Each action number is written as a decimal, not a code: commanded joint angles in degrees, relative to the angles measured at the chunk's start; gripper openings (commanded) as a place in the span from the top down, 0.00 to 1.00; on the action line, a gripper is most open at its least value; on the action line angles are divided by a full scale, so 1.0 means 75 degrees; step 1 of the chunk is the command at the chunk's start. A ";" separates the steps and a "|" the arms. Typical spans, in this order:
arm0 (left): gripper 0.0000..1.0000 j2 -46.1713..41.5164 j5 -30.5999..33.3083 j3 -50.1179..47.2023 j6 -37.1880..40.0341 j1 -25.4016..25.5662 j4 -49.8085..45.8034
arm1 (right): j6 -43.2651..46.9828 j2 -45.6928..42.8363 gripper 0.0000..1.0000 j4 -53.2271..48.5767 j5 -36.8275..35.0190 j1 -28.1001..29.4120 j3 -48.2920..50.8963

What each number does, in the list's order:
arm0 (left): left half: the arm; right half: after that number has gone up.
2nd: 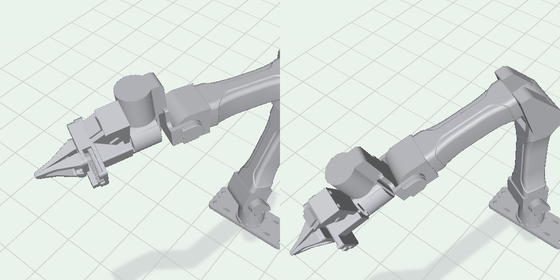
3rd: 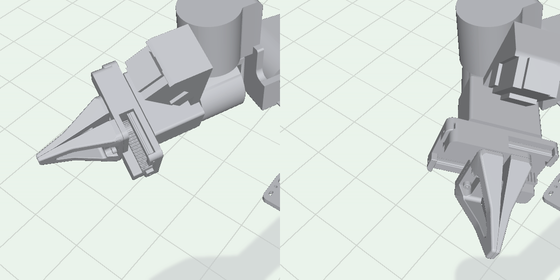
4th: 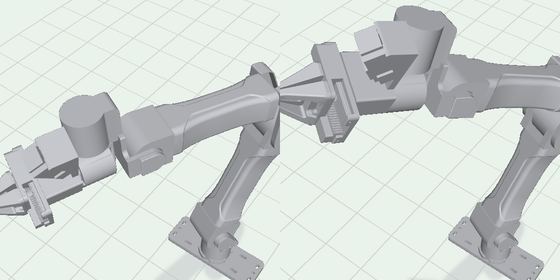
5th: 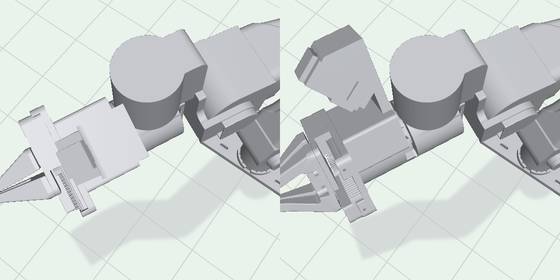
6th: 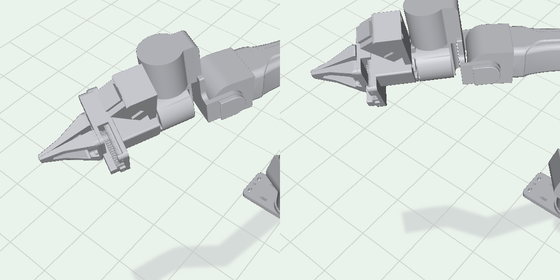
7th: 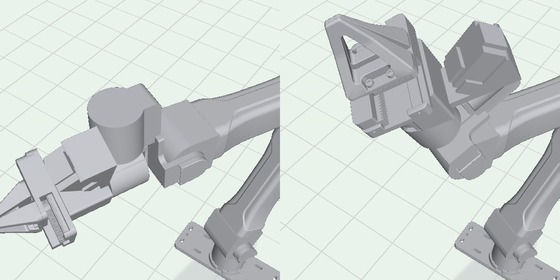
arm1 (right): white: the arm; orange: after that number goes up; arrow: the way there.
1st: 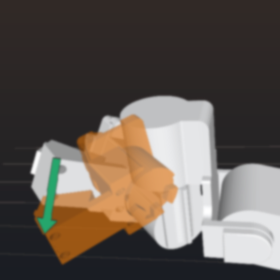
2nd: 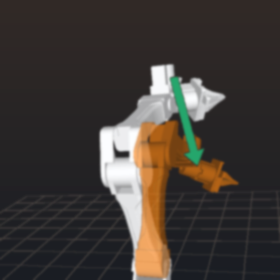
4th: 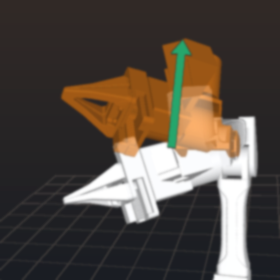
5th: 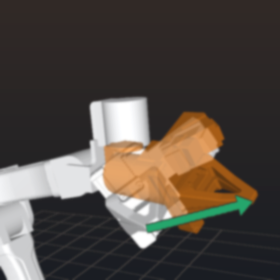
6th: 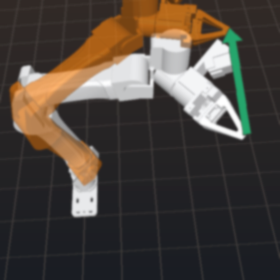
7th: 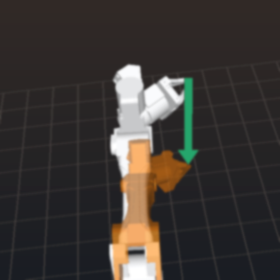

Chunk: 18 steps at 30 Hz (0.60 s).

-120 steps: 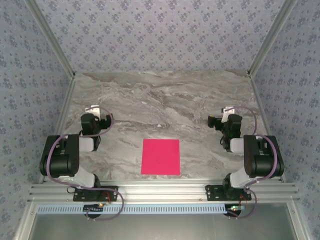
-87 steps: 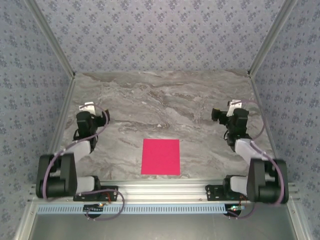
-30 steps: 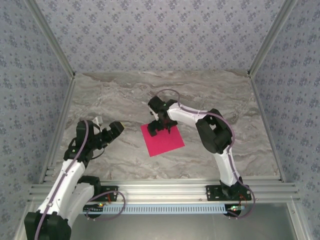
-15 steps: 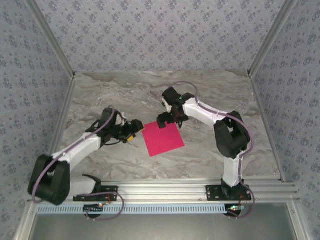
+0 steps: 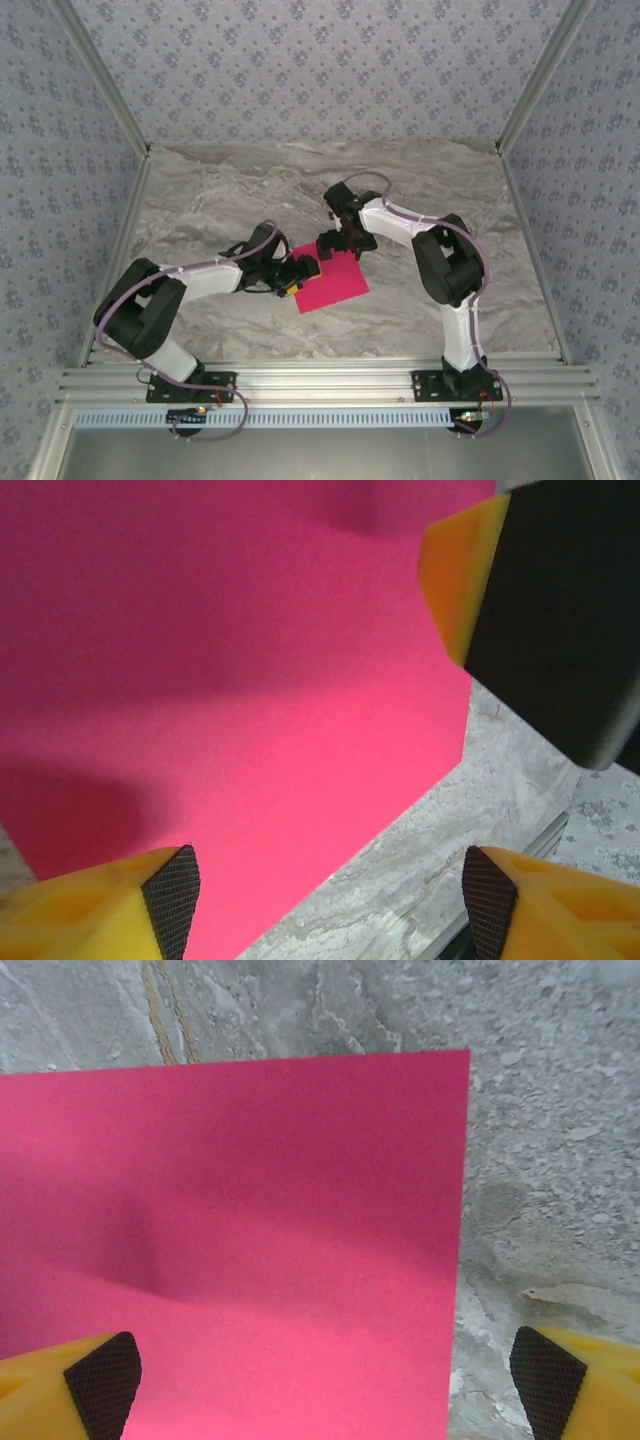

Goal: Fold a paper plane with a square sheet of paper (fold left side to right side)
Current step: Pick up the square sheet of paper from the center of the table.

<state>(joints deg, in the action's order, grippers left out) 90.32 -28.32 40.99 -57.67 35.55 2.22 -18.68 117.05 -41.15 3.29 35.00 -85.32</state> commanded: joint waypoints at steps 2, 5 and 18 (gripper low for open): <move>0.29 0.0070 0.0309 0.0075 0.0030 0.0112 -0.0061 | -0.0237 0.0165 0.00 -0.0066 0.0018 0.0178 -0.0081; 0.31 0.0071 0.0446 0.0024 0.0147 0.0135 -0.0248 | -0.0318 0.0221 0.00 -0.0052 0.0074 0.0332 -0.0018; 0.45 0.0202 0.0709 -0.0453 0.0185 0.0181 -0.0165 | -0.0587 0.0197 0.00 0.0264 0.0875 0.0891 0.0389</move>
<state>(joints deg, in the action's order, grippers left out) 90.87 -24.58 38.87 -57.01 36.49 1.56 -21.30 117.75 -39.62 3.53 39.75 -84.73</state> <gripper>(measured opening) 0.560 0.999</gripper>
